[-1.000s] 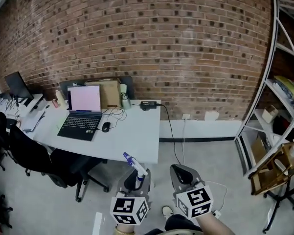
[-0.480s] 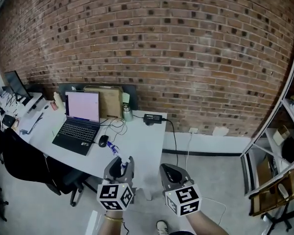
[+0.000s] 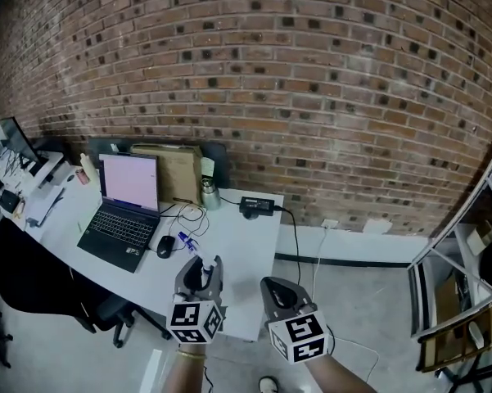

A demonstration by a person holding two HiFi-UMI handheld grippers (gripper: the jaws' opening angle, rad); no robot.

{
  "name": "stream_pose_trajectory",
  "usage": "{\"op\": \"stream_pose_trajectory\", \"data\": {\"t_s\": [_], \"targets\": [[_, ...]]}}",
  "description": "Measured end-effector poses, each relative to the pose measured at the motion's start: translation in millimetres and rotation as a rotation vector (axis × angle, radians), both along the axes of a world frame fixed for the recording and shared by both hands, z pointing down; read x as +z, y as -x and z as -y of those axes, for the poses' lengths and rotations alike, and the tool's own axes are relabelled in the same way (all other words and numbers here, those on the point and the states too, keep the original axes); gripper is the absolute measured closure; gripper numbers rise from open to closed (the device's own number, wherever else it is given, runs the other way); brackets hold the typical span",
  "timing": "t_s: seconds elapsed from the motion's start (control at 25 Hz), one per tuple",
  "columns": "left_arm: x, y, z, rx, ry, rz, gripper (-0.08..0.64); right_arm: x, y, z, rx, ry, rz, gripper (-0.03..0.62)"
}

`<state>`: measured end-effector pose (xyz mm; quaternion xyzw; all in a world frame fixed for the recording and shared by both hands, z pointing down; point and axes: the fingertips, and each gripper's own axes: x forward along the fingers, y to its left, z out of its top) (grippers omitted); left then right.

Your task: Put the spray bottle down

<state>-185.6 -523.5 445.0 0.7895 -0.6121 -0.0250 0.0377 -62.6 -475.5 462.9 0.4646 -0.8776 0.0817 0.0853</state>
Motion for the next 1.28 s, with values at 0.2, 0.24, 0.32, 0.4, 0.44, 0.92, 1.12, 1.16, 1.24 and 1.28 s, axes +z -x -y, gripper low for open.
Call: {"op": "stream_pose_trajectory", "data": {"t_s": [0.2, 0.24, 0.32, 0.4, 0.44, 0.92, 1.12, 1.16, 1.24, 1.28], "targets": [[20.4, -1.1, 7.8, -0.033, 0.007, -0.007, 0.42, 12.2, -2.7, 9.1, -0.009, 0.018, 0.007, 0.594], [21.3, -1.4, 6.9, -0.036, -0.001, -0.006, 0.42, 13.4, -3.2, 9.6, -0.01, 0.018, 0.01, 0.594], [21.5, -2.6, 4.9, -0.036, -0.012, 0.002, 0.419, 15.3, -4.3, 9.3, -0.012, 0.019, 0.014, 0.594], [22.2, -1.9, 4.3, -0.041, -0.008, 0.006, 0.419, 17.7, -4.8, 7.9, -0.012, 0.025, 0.017, 0.594], [22.9, -0.3, 4.0, -0.049, -0.002, 0.007, 0.419, 18.9, -4.6, 6.6, -0.012, 0.029, 0.018, 0.594], [22.0, 3.6, -30.6, -0.039, 0.049, 0.05, 0.412, 10.2, -1.8, -32.0, 0.009, 0.013, 0.009, 0.594], [16.8, 0.3, -81.7, -0.03, 0.065, 0.039, 0.419, 3.9, 2.8, -68.8, 0.008, -0.008, 0.004, 0.594], [15.6, -0.9, -96.0, -0.032, 0.065, 0.043, 0.431, 4.0, 4.6, -77.9, 0.006, -0.011, 0.002, 0.594], [14.1, -1.2, -127.9, -0.059, 0.061, 0.061, 0.471, 6.4, 9.1, -97.8, -0.003, -0.01, -0.001, 0.594], [14.5, 0.0, -144.6, -0.082, 0.061, 0.074, 0.496, 8.2, 11.8, -108.6, -0.009, -0.008, -0.003, 0.594]]}}
